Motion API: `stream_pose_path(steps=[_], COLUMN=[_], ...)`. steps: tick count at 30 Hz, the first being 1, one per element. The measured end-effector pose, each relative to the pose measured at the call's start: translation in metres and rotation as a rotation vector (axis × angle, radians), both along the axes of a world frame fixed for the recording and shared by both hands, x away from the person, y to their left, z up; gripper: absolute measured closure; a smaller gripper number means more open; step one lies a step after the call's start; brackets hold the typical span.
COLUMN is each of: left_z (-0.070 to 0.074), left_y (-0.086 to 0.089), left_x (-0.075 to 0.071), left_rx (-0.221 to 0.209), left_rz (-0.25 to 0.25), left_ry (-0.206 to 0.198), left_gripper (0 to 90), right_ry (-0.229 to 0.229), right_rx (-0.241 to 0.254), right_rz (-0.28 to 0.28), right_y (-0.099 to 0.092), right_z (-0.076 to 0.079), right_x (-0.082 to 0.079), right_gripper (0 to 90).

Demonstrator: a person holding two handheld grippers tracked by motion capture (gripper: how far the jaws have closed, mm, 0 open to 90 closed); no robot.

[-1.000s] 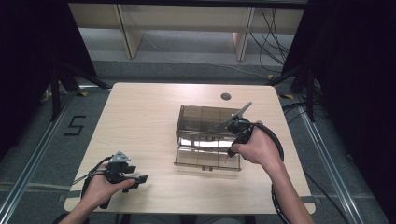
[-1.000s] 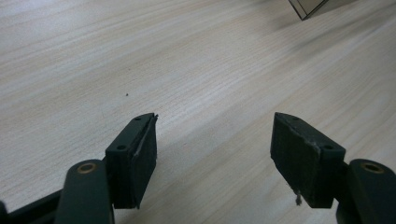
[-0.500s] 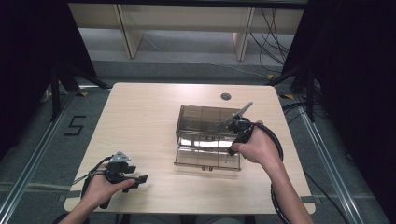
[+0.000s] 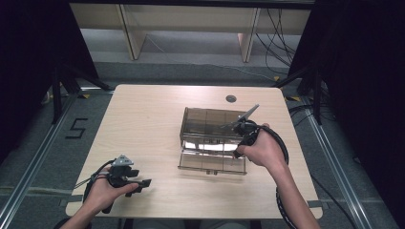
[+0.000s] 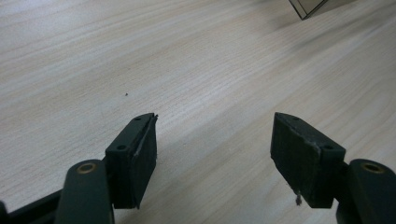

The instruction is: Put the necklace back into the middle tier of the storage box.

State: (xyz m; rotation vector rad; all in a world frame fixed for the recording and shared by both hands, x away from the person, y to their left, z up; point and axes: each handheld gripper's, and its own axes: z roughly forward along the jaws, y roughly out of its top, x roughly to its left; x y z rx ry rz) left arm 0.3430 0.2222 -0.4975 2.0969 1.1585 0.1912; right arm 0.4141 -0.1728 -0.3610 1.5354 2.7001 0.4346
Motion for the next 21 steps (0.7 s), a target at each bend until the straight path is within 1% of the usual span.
stream_pose_path(steps=[1,3,4,5,6,7,9,10,11,12,14,16,17,18,20,21], left_z=[0.0002,0.0002,0.0002,0.0002,0.0002,0.0002,0.0003,0.0004,0.0004,0.0000,-0.0002,0.0000,-0.0001,-0.0002,0.0001,0.0005], left_y=[0.0003,0.0004,0.0004,0.0005,0.0004,0.0005,0.0006,0.0006,0.0007,0.0006,0.0003,0.0005,0.0004,0.0004,0.0005,0.0010], left_x=[0.0000,0.0001,0.0001,0.0001,0.0001,0.0001,0.0000,-0.0001,-0.0001,0.0002,0.0001,0.0001,0.0000,0.0001,-0.0002,-0.0002], left_rx=[0.002,0.002,0.002,0.002,0.001,0.002,0.001,0.000,0.000,0.005,0.000,0.000,-0.002,-0.002,-0.008,-0.002], left_rz=[-0.002,-0.002,-0.002,-0.002,-0.001,-0.002,-0.003,-0.003,-0.004,0.006,0.010,0.009,0.009,0.011,0.004,-0.004], left_ry=[0.001,0.001,0.001,0.001,0.001,0.001,0.001,0.002,0.002,0.000,0.004,0.006,0.004,0.005,0.007,0.006], left_gripper=[31.2,31.2,31.2,31.2,31.2,31.3,31.2,31.2,31.2,31.2,31.2,31.2,31.2,31.2,31.2,31.2], right_ry=[-0.011,0.004,-0.014,0.000,-0.004,0.002,0.013,0.017,0.012,0.008,0.007,0.002,0.013,0.011,0.010,0.016], right_rx=[-0.003,-0.012,-0.010,-0.011,-0.010,-0.007,-0.018,-0.029,-0.022,-0.019,-0.006,-0.011,-0.030,-0.018,-0.022,-0.026], right_rz=[0.016,-0.010,-0.005,-0.010,-0.016,-0.027,-0.036,-0.025,-0.033,-0.029,-0.027,-0.011,-0.030,-0.035,-0.044,-0.027], right_y=[-0.0012,-0.0006,-0.0005,-0.0001,0.0001,-0.0001,0.0008,0.0000,0.0001,-0.0001,0.0002,-0.0011,-0.0003,-0.0002,0.0004,-0.0009], right_z=[-0.0007,-0.0023,-0.0025,-0.0019,-0.0029,-0.0039,-0.0042,-0.0039,-0.0045,-0.0049,-0.0064,-0.0070,-0.0071,-0.0079,-0.0085,-0.0090], right_x=[0.0010,0.0015,0.0017,0.0018,0.0019,0.0017,0.0021,0.0030,0.0029,0.0031,0.0037,0.0044,0.0048,0.0048,0.0046,0.0058], right_gripper=[86.9,86.9,86.9,86.9,86.9,86.9,86.9,86.9,86.9,86.9,86.9,86.9,86.9,86.9,86.9,86.9])
